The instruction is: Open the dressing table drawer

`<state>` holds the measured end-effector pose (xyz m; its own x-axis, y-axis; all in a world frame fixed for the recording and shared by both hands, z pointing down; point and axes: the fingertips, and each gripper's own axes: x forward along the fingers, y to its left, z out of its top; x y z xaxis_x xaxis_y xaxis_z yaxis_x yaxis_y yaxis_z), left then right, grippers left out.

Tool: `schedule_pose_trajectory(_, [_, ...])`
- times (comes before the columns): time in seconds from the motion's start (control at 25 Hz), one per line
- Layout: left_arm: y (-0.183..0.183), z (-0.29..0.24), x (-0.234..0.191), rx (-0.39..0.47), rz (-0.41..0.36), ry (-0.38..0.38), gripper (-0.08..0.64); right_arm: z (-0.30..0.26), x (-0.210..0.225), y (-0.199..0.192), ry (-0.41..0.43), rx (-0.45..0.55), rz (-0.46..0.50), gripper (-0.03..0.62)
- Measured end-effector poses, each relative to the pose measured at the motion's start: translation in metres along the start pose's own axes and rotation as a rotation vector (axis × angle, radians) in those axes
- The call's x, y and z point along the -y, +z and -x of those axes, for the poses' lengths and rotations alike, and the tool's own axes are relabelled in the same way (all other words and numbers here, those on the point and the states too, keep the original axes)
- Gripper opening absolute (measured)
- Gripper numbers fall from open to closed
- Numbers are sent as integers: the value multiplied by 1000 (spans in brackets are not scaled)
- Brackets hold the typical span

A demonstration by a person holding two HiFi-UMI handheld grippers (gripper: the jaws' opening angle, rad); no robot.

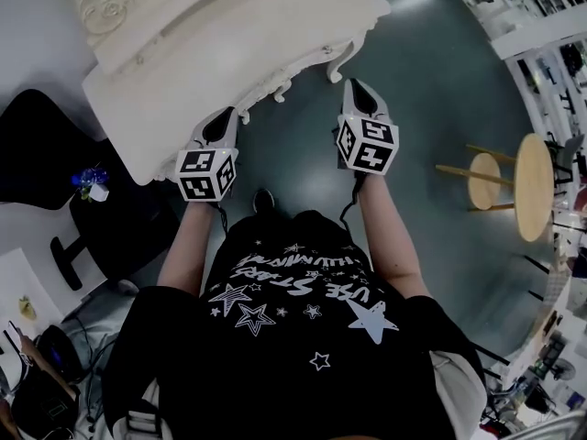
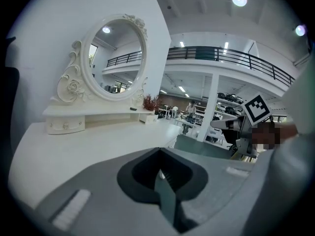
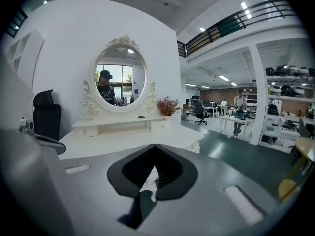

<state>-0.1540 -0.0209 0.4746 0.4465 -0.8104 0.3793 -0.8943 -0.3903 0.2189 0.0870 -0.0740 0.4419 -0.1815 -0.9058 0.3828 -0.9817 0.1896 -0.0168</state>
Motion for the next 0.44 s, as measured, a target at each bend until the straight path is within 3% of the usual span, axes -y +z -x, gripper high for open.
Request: schedule_pose_trajectory(0.44, [-19, 23, 91, -23, -52, -32, 2, 78, 29, -38, 38, -1, -16, 26])
